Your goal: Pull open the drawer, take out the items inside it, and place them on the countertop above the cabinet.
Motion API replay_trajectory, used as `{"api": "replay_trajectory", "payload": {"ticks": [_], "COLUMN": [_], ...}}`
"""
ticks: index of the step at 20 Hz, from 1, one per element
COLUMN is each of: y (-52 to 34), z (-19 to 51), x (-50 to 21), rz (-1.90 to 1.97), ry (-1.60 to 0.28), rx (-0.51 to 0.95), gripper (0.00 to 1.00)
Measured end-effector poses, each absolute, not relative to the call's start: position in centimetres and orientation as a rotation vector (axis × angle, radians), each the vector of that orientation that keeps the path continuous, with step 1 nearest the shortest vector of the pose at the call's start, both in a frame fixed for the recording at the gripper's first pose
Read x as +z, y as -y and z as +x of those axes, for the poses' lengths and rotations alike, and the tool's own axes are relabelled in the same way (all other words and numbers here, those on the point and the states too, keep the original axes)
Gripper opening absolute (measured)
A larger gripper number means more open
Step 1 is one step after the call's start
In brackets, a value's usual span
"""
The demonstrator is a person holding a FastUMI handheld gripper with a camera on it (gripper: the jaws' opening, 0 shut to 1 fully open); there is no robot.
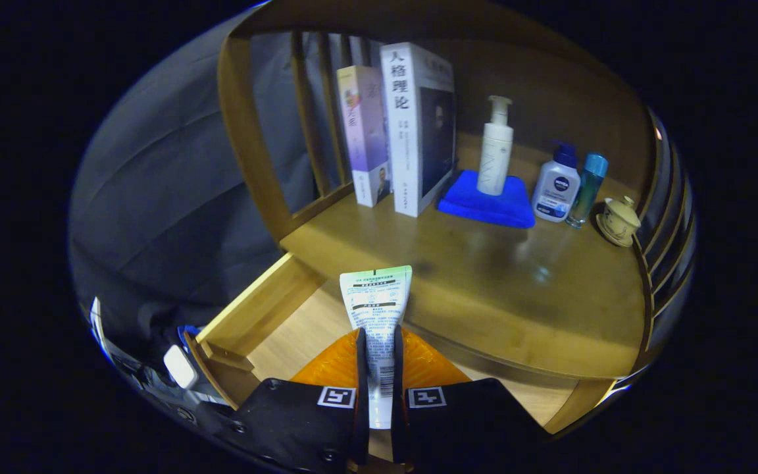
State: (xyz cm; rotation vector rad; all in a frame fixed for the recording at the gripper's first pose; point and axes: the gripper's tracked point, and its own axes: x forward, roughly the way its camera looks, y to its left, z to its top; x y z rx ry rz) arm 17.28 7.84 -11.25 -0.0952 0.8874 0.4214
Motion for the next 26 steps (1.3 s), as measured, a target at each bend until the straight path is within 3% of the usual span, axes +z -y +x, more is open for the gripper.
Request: {"api": "replay_trajectory", "payload": {"ticks": [10,24,25,26], "y": [-3.4,-1.4,-1.4,-1.5], "z": [25.0,28.7,28.6,28.3], "x": [-9.9,-11.8,-11.0,-10.5], "rz": [0.170,0.336,0.340,0.335], "ry": [-0.850,-0.796,-0.772,-0.746], "rx": [0.150,-0.020,-0.016,-0.002], "gripper": [0.18,0.30,0.35,0.48]}}
